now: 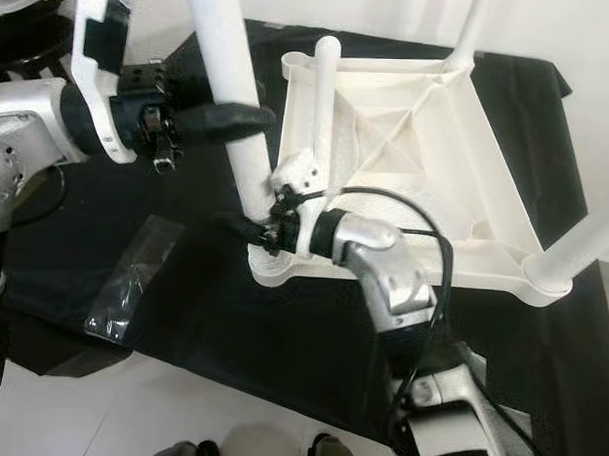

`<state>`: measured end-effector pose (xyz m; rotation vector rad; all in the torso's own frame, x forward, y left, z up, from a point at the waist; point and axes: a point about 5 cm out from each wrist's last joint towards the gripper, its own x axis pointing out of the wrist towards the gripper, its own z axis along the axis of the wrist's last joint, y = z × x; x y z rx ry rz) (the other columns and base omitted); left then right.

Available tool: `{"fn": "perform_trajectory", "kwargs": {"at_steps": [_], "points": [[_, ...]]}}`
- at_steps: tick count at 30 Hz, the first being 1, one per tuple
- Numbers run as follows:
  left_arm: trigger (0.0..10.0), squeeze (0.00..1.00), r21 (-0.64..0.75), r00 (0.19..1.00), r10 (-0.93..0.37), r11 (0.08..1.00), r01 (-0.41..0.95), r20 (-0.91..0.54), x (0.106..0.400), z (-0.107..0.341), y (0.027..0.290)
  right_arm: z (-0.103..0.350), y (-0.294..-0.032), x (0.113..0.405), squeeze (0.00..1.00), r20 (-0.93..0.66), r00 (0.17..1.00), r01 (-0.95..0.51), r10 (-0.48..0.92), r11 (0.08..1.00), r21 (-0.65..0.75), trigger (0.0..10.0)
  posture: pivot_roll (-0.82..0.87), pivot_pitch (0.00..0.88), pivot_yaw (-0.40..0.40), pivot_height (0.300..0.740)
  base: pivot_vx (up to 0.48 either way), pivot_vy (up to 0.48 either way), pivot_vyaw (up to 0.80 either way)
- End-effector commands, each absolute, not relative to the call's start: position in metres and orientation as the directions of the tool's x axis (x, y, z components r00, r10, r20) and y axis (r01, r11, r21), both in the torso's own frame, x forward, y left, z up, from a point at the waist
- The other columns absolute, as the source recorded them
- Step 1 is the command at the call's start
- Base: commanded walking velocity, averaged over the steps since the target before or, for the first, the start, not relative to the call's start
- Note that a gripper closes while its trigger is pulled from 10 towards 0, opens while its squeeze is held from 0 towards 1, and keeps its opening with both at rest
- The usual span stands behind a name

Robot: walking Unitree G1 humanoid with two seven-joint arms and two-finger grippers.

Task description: Building children table

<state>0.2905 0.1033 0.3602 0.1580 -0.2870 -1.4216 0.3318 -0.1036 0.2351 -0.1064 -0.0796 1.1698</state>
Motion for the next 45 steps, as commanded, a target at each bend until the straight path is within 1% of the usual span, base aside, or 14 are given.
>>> {"fn": "perform_trajectory", "kwargs": {"at_steps": [1, 3, 7, 8, 18, 20, 21, 34, 35, 36, 39, 40, 44, 45], "points": [[0.0, 0.0, 0.23, -0.016, -0.999, -0.006, 0.973, 0.041, 0.282, 0.35, 0.089, 0.248, -0.103, 0.331, 1.0, 0.046, 0.302, -0.938, 0.952, 0.305, -0.166, 10.0, -0.01, 0.175, 0.044, 0.74, 0.0, 0.0, 0.0], [0.0, 0.0, 0.24, -0.066, -0.998, -0.062, 0.969, 0.01, 0.279, 0.351, 0.081, 0.258, -0.103, 0.331, 1.0, 0.022, 0.153, -0.962, 0.988, 0.154, -0.225, 10.0, -0.01, 0.178, 0.053, 0.74, 0.0, 0.0, 0.0], [0.0, 0.0, 0.242, -0.082, -0.997, -0.08, 0.967, 0.0, 0.279, 0.351, 0.079, 0.262, -0.102, 0.332, 1.0, 0.012, 0.117, -0.963, 0.993, 0.116, -0.245, 10.0, -0.01, 0.178, 0.053, 0.74, 0.0, 0.0, 0.0], [0.0, 0.0, 0.242, -0.106, -0.994, -0.106, 0.964, -0.012, 0.277, 0.35, 0.076, 0.267, -0.101, 0.335, 0.0, 0.002, 0.084, -0.962, 0.996, 0.082, -0.259, 10.0, -0.01, 0.185, 0.06, 0.74, 0.0, 0.0, 0.0], [0.0, 0.0, 0.238, -0.182, -0.981, -0.191, 0.952, -0.059, 0.273, 0.342, 0.065, 0.28, -0.092, 0.343, 0.0, -0.029, -0.028, -0.966, 0.999, -0.035, -0.258, 10.0, 0.0, 0.205, 0.07, 0.74, 0.0, 0.0, 0.0], [0.0, 0.0, 0.238, -0.187, -0.981, -0.194, 0.951, -0.054, 0.274, 0.344, 0.064, 0.281, -0.089, 0.346, 0.0, -0.03, -0.068, -0.969, 0.997, -0.073, -0.238, 8.5, 0.0, 0.215, 0.072, 0.74, 0.0, 0.0, 0.0], [0.0, 0.0, 0.241, -0.189, -0.981, -0.196, 0.951, -0.051, 0.275, 0.345, 0.064, 0.282, -0.086, 0.348, 0.0, -0.034, -0.106, -0.97, 0.994, -0.111, -0.218, 0.6, 0.01, 0.22, 0.071, 0.74, 0.0, 0.0, 0.0], [0.0, 0.0, 0.256, -0.213, -0.975, -0.221, 0.941, -0.058, 0.278, 0.35, 0.066, 0.281, -0.079, 0.356, 0.0, -0.059, -0.168, -0.963, 0.984, -0.177, -0.205, 0.0, 0.01, 0.228, 0.069, 0.74, 0.0, 0.0, 0.0], [2.3, 0.0, 0.254, -0.21, -0.976, -0.217, 0.943, -0.054, 0.28, 0.351, 0.066, 0.28, -0.077, 0.358, 0.0, -0.054, -0.147, -0.963, 0.988, -0.156, -0.22, 0.0, 0.01, 0.228, 0.069, 0.74, 0.0, 0.0, 0.0], [7.2, 1.0, 0.253, -0.195, -0.98, -0.199, 0.947, -0.042, 0.282, 0.352, 0.066, 0.279, -0.077, 0.36, 0.0, -0.051, -0.111, -0.965, 0.993, -0.12, -0.235, 0.0, 0.0, 0.228, 0.067, 0.74, 0.0, 0.0, 0.0], [7.2, 1.0, 0.253, -0.184, -0.982, -0.187, 0.949, -0.034, 0.284, 0.353, 0.066, 0.278, -0.077, 0.361, 0.0, -0.049, -0.088, -0.965, 0.995, -0.098, -0.244, 0.0, 0.0, 0.228, 0.067, 0.74, 0.0, 0.0, 0.0], [10.0, 1.0, 0.251, -0.181, -0.983, -0.184, 0.95, -0.035, 0.284, 0.353, 0.067, 0.276, -0.077, 0.363, 0.0, -0.061, -0.044, -0.964, 0.997, -0.058, -0.259, 0.0, 0.0, 0.23, 0.062, 0.74, 0.0, 0.0, 0.0], [10.0, 1.0, 0.246, -0.126, -0.992, -0.129, 0.961, -0.028, 0.289, 0.355, 0.068, 0.273, -0.074, 0.366, 0.0, -0.066, 0.068, -0.962, 0.996, 0.048, -0.268, 0.0, -0.02, 0.229, 0.042, 0.74, 0.0, 0.0, 0.0], [10.0, 0.0, 0.253, -0.078, -0.996, -0.084, 0.964, -0.033, 0.292, 0.356, 0.07, 0.265, -0.068, 0.369, 0.0, -0.068, 0.246, -0.944, 0.967, 0.223, -0.244, 0.0, -0.03, 0.228, 0.023, 0.74, 0.0, 0.0, 0.0]]}}
